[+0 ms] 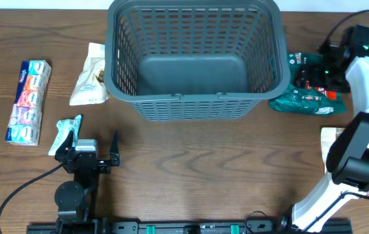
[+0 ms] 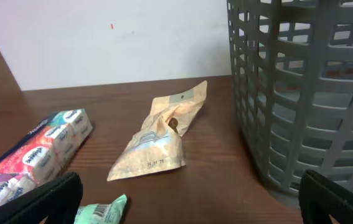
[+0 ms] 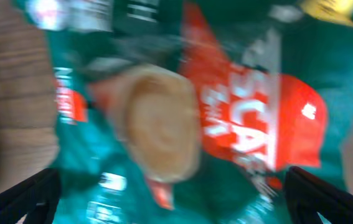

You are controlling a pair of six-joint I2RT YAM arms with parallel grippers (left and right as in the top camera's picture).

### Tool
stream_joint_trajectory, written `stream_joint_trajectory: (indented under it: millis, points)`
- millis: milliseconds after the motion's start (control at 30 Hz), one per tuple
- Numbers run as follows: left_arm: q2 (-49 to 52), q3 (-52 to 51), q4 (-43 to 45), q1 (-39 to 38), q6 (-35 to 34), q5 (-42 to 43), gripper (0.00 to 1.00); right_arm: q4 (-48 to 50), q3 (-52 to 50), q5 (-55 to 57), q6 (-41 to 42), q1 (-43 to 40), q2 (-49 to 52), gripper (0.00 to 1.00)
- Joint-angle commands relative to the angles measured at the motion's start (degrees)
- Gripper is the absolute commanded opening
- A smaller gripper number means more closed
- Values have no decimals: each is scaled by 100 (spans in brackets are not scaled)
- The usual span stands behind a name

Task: Pack container
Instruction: 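Move the right gripper up over the green Nescafe coffee bag, then lower the right gripper onto the Nescafe bag and close on it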

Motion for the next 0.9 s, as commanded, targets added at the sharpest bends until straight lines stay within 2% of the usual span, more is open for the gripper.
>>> stream_joint_trajectory:
  millis: [0,533,867]
  points:
    - [-33,-144,-116,35,37,-24,99,72,-44,-168,-192,229,-20,99]
    - [-33,-144,-116,35,37,-24,99,411,-549,227,-188,354,-20,99]
    - [-35,-144,-116,35,37,-24,99,455,-782,540,-66,-50,-20,99]
